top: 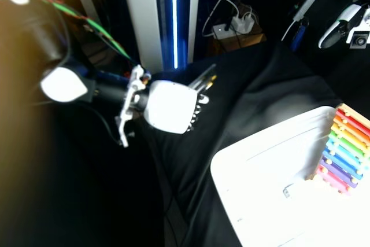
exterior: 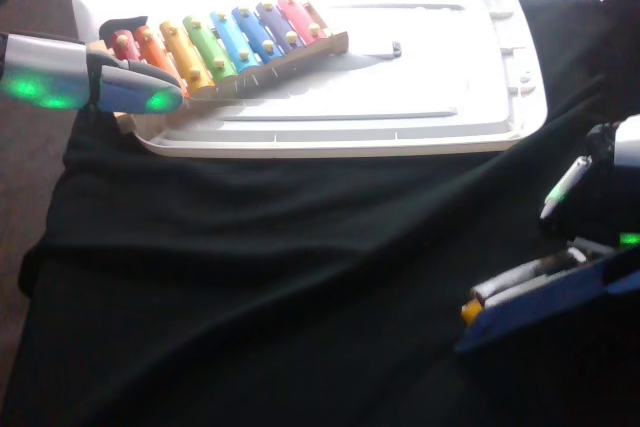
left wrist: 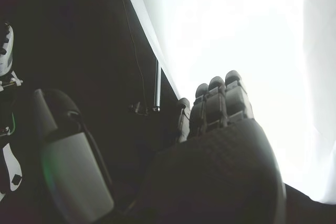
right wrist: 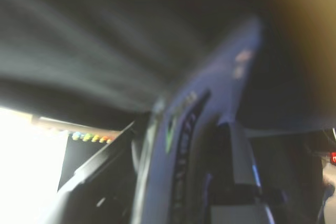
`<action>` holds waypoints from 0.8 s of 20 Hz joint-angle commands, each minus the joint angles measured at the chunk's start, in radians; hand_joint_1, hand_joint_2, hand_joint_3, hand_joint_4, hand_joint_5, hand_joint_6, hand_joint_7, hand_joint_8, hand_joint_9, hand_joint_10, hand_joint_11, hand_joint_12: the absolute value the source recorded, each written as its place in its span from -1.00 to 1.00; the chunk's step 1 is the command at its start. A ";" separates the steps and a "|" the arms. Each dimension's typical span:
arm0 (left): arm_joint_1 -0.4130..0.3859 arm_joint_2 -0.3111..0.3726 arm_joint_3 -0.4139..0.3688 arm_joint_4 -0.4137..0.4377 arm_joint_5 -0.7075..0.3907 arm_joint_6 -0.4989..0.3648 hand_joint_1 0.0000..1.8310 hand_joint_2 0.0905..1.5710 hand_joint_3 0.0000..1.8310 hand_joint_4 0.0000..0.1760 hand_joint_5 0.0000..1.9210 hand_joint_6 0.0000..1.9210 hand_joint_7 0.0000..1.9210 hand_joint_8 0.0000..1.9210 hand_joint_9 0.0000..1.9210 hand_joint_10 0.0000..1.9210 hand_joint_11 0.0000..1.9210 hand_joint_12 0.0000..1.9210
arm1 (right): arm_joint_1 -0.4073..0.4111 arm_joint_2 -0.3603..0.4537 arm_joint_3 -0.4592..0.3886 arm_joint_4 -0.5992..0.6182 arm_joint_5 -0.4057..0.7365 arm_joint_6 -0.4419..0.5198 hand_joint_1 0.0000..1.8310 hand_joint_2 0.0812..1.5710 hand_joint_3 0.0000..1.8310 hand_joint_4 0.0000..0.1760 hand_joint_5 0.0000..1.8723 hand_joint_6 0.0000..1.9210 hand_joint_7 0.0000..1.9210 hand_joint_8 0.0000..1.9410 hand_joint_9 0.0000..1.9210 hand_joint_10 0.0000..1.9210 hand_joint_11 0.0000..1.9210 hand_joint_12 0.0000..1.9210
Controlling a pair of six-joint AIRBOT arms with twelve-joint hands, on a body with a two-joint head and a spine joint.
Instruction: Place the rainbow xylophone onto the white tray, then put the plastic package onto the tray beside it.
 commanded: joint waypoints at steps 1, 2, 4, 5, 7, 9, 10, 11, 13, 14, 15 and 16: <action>-0.007 0.000 0.000 -0.021 -0.122 0.000 -0.09 -0.14 -1.00 0.50 -0.99 -1.00 -0.94 -1.00 -0.93 -1.00 -0.99 -1.00 | 0.015 -0.002 0.000 0.039 0.044 -0.011 0.98 0.33 -1.00 -0.88 0.15 1.00 0.44 1.00 0.64 1.00 0.68 1.00; -0.007 0.000 0.001 -0.021 -0.122 0.000 -0.09 -0.14 -1.00 0.50 -0.99 -1.00 -0.94 -1.00 -0.93 -1.00 -0.99 -1.00 | 0.029 0.000 0.001 0.039 0.048 -0.013 0.98 0.33 -1.00 -0.88 0.15 1.00 0.44 1.00 0.64 1.00 0.68 1.00; -0.007 0.000 0.001 -0.021 -0.123 0.000 -0.09 -0.15 -1.00 0.59 -0.99 -1.00 -0.96 -1.00 -0.94 -1.00 -0.99 -0.99 | 0.051 0.005 0.001 0.039 0.051 -0.022 0.97 0.31 -1.00 -0.78 0.08 1.00 0.34 1.00 0.57 1.00 0.63 1.00; -0.007 0.000 0.001 -0.021 -0.122 0.000 -0.10 -0.15 -1.00 0.55 -0.99 -1.00 -0.96 -1.00 -0.93 -1.00 -0.99 -0.99 | 0.062 0.007 0.001 0.039 0.052 -0.027 0.96 0.31 -1.00 -0.42 0.04 1.00 0.31 1.00 0.56 1.00 0.62 1.00; -0.007 -0.001 0.001 -0.021 -0.121 0.000 -0.12 -0.15 -1.00 0.45 -0.98 -1.00 -0.95 -0.99 -0.93 -1.00 -0.98 -0.99 | 0.088 0.010 0.001 0.039 0.052 -0.040 0.99 0.31 -1.00 0.65 -0.09 1.00 0.22 1.00 0.52 1.00 0.59 1.00; -0.007 -0.002 0.002 -0.021 -0.120 0.001 -0.13 -0.15 -1.00 0.45 -0.98 -1.00 -0.94 -0.99 -0.93 -1.00 -0.98 -0.99 | 0.114 0.012 0.001 0.039 0.053 -0.051 1.00 0.32 -1.00 0.99 -0.15 1.00 0.15 1.00 0.44 1.00 0.29 0.84; -0.007 -0.002 0.002 -0.020 -0.120 0.002 -0.13 -0.15 -1.00 0.45 -0.98 -1.00 -0.94 -0.99 -0.93 -1.00 -0.98 -0.99 | 0.121 0.012 0.001 0.039 0.053 -0.056 1.00 0.32 -1.00 0.99 -0.15 1.00 0.15 1.00 0.44 1.00 0.29 0.84; -0.007 -0.002 0.002 -0.020 -0.120 0.002 -0.13 -0.15 -1.00 0.44 -0.98 -1.00 -0.94 -0.99 -0.93 -1.00 -0.98 -0.99 | 0.129 0.013 0.002 0.039 0.054 -0.061 1.00 0.34 -0.99 1.00 -0.16 1.00 0.13 1.00 0.40 1.00 0.29 0.92; -0.007 -0.002 0.002 -0.020 -0.120 0.003 -0.13 -0.14 -1.00 0.31 -0.99 -1.00 -0.94 -0.99 -0.92 -1.00 -0.98 -0.99 | 0.143 0.013 0.003 0.039 0.055 -0.066 0.99 0.37 -0.99 1.00 -0.05 1.00 0.21 1.00 0.42 1.00 0.42 0.99; -0.007 -0.003 0.002 -0.020 -0.119 0.003 -0.12 -0.13 -1.00 0.38 -0.99 -1.00 -0.95 -1.00 -0.93 -1.00 -1.00 -0.99 | 0.147 0.013 0.005 0.039 0.058 -0.069 0.98 0.33 -1.00 0.93 -0.01 1.00 0.26 1.00 0.47 1.00 0.55 1.00; -0.007 -0.004 0.003 -0.020 -0.119 0.004 -0.12 -0.13 -1.00 0.36 -0.99 -1.00 -0.95 -1.00 -0.94 -1.00 -1.00 -0.99 | 0.158 0.012 0.006 0.039 0.061 -0.069 0.99 0.33 -1.00 0.95 -0.06 1.00 0.23 1.00 0.47 1.00 0.57 1.00; -0.007 -0.004 0.003 -0.020 -0.119 0.004 -0.12 -0.14 -1.00 0.34 -1.00 -1.00 -0.94 -1.00 -0.93 -1.00 -0.99 -0.99 | 0.170 0.012 0.006 0.039 0.065 -0.072 0.99 0.32 -1.00 0.94 -0.06 1.00 0.21 1.00 0.45 1.00 0.56 1.00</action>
